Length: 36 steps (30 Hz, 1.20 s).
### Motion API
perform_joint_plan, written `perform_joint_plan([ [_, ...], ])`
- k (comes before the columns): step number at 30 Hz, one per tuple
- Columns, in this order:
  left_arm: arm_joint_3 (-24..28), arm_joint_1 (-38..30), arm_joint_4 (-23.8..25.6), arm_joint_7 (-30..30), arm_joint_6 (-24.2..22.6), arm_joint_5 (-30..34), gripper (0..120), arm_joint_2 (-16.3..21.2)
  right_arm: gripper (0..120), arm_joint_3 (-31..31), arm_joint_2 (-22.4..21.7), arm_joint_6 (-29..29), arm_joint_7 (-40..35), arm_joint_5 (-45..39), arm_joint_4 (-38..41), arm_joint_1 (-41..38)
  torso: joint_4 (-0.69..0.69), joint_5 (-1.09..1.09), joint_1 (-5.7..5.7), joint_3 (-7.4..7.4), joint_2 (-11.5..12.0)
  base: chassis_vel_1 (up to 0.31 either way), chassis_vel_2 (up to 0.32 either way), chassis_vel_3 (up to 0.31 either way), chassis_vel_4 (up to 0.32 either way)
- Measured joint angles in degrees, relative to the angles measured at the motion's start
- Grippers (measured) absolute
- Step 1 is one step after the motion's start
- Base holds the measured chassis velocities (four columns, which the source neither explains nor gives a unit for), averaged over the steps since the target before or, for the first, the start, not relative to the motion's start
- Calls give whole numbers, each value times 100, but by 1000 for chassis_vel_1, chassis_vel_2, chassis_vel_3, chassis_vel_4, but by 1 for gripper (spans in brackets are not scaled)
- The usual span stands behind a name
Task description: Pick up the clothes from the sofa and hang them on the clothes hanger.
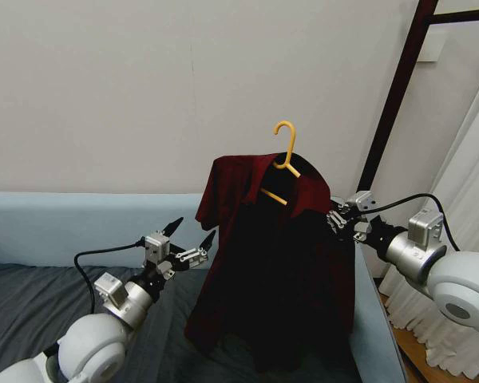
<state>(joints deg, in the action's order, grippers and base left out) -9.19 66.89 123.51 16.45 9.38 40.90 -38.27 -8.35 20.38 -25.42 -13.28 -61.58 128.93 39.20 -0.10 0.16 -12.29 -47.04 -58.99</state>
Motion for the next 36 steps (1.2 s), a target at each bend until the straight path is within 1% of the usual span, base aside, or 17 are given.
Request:
perform_joint_plan([
  [3,-368,678,16,121,107,-253,112,-379,8,-311,24,-382,-479,-186,256,52,3,-3,0,0,0,0,0,0,0],
  [5,-418,759,24,128,121,-290,113,-434,8,-362,24,-436,-556,-228,294,52,2,-1,0,0,0,0,0,0,0],
  [6,-614,1096,48,138,197,-465,114,-661,8,-535,5,-564,-763,-378,399,55,2,-1,0,0,0,0,0,0,0],
  [8,-812,1474,82,143,304,-751,114,-954,8,-740,-30,-594,-889,-544,482,74,1,-1,0,0,-1,0,0,0,0],
  [9,-812,1474,82,143,304,-751,114,-954,8,-740,-30,-594,-889,-544,482,74,1,-1,0,0,-1,0,0,0,0],
  [12,-1014,2043,94,88,611,-1353,113,-1393,8,-1148,-4,-596,-961,-645,504,201,1,-1,0,0,0,0,0,0,0],
  [13,-1014,2043,94,88,611,-1353,113,-1393,8,-1148,-4,-596,-961,-645,504,201,1,-1,0,0,0,0,0,0,0],
  [14,-1063,2242,91,44,733,-1506,113,-1546,8,-1277,16,-611,-993,-689,501,238,1,0,1,0,0,0,0,0,0],
  [16,-1117,2641,37,-29,966,-1744,109,-1800,8,-1518,-4,-685,-1053,-805,504,266,6,0,1,0,0,0,0,0,0],
  [19,-1133,2740,22,-48,1041,-1808,106,-1858,8,-1640,-107,-750,-1058,-918,551,269,3,0,1,0,0,0,0,0,0],
  [21,-1133,2751,16,-55,1052,-1816,101,-1866,8,-1700,-213,-806,-1071,-1041,574,238,-1,-1,1,0,-1,0,0,0,0],
  [27,-1124,2727,12,-63,1053,-1809,100,-1857,8,-1713,-254,-832,-1128,-1111,575,201,1,0,1,0,0,0,0,0,0],
  [28,-1122,2723,12,-65,1053,-1804,100,-1852,8,-1854,-341,-994,-1369,-1287,478,139,6,4,0,-1,0,0,0,0,0],
  [29,-1119,2719,10,-66,1053,-1800,100,-1851,8,-1992,-423,-1124,-1573,-1395,361,90,4,-5,0,-1,0,0,0,0,0],
  [30,-1119,2719,10,-66,1053,-1800,100,-1851,8,-1992,-423,-1124,-1573,-1395,361,90,4,-5,0,-1,0,0,0,0,0],
  [33,-1113,2707,9,-67,1049,-1791,100,-1843,8,-2329,-565,-1447,-2279,-1847,55,-19,-1,1,0,0,0,0,0,0,0],
  [36,-1110,2702,8,-68,1047,-1786,100,-1839,8,-2505,-644,-1525,-2513,-2058,-107,-36,2,2,0,-1,0,0,0,0,0],
])
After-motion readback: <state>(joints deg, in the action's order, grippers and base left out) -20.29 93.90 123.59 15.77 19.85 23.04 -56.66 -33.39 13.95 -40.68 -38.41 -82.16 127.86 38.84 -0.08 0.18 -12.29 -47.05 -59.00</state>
